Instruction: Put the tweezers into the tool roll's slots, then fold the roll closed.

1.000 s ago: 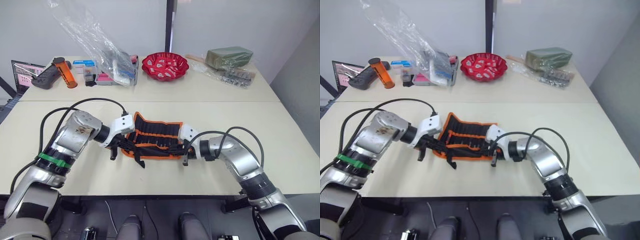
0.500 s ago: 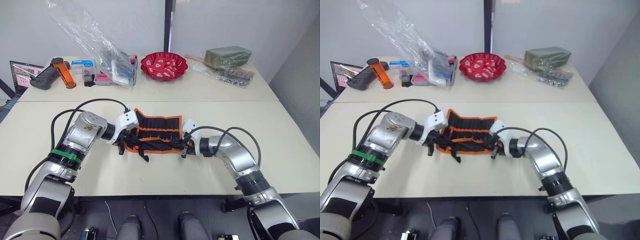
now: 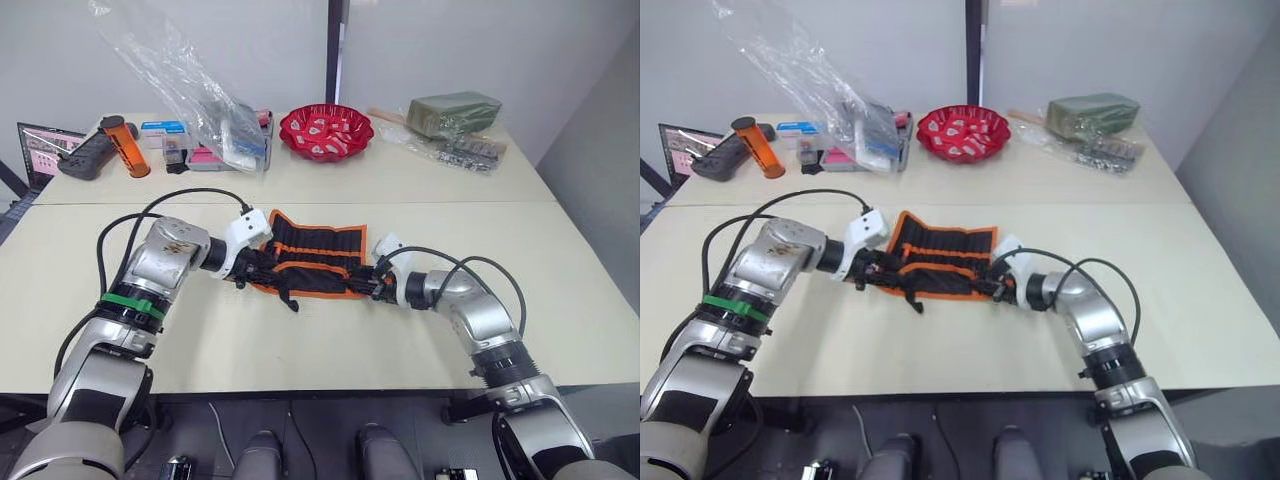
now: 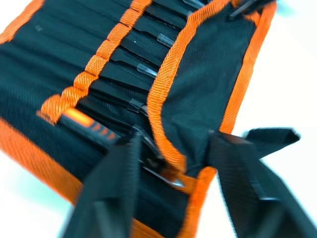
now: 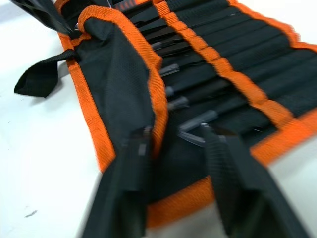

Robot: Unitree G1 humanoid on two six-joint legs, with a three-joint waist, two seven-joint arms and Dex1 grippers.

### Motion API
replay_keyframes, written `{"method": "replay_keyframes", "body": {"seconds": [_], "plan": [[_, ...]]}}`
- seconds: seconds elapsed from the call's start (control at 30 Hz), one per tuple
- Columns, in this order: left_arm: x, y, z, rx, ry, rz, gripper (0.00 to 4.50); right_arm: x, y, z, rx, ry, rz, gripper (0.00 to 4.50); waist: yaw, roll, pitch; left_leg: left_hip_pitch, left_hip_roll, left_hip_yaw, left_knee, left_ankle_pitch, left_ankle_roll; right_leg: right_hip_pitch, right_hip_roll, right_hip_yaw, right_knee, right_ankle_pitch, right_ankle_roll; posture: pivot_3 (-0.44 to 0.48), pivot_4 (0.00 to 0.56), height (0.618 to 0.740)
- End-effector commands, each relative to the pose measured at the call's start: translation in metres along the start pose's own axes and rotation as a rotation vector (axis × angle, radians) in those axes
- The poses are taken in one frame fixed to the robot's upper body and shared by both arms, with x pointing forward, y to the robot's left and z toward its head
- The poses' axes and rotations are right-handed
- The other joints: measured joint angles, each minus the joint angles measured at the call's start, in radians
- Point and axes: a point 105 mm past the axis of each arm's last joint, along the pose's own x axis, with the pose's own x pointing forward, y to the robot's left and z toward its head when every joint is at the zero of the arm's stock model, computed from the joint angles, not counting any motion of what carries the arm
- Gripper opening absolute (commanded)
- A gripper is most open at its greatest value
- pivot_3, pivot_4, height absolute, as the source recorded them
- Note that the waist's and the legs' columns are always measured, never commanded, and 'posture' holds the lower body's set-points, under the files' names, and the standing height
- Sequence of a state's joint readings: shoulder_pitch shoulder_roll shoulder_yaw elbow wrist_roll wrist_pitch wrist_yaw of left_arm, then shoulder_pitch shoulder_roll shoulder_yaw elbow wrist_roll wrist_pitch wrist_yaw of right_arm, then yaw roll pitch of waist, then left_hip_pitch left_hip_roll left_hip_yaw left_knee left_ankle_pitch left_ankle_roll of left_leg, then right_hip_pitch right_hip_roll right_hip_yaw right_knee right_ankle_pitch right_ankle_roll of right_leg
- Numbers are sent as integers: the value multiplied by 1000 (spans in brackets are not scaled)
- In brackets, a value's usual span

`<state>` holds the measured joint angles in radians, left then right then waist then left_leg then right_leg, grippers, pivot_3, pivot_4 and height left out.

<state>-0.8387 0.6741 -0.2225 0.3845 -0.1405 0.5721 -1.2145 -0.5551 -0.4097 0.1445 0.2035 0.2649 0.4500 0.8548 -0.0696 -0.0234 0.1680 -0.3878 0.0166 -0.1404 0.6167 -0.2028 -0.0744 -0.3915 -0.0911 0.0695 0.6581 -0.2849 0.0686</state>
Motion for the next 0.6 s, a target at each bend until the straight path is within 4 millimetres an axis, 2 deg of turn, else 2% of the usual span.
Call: {"method": "replay_keyframes", "body": {"seconds": [0.03, 0.1, 0.23, 0.27, 0.4, 0.47, 0.6], "plan": [[-35, 10, 39, -12, -213, 80, 4212, -14, -2, 31, 45, -157, -2, 3314, 0, 0, 0, 0, 0, 0, 0, 0, 0, 0, 0, 0, 0, 0, 0, 0, 150, 740], [-51, 2, 52, -47, -325, 48, 4218, -21, -1, 47, 92, -236, 8, 3924, 0, 0, 0, 0, 0, 0, 0, 0, 0, 0, 0, 0, 0, 0, 0, 0, 150, 740], [-66, -14, 66, -80, -462, 23, 4218, -22, 15, 63, 119, -296, 77, 3924, -1, 0, 0, 0, 0, 0, 0, 0, 0, 0, 0, 0, 1, 0, 0, 0, 150, 740], [-65, -16, 66, -84, -469, 29, 3951, -20, 18, 62, 114, -288, 82, 3955, -1, 0, 0, 1, 0, 0, 0, 0, 0, 1, 0, 0, 1, 0, 0, 0, 150, 740], [-35, -30, 48, -84, -426, 63, 2762, 1, 31, 56, 136, -277, 85, 2810, 0, 0, 0, 3, 0, 0, 0, 0, 0, 2, 0, 0, 1, 0, 0, 0, 150, 740], [-22, -35, 44, -101, -434, 65, 2015, 9, 36, 51, 123, -260, 76, 2068, 4, 0, 0, 2, 0, 0, 0, 0, 0, 2, 0, 0, 1, 0, 0, 0, 150, 740], [9, -49, 26, -105, -396, 76, 671, 28, 44, 31, 74, -185, 36, 677, 6, 0, 0, 1, 0, 0, 1, 0, 0, 1, -1, 0, 1, 0, 0, 0, 150, 740]]}}
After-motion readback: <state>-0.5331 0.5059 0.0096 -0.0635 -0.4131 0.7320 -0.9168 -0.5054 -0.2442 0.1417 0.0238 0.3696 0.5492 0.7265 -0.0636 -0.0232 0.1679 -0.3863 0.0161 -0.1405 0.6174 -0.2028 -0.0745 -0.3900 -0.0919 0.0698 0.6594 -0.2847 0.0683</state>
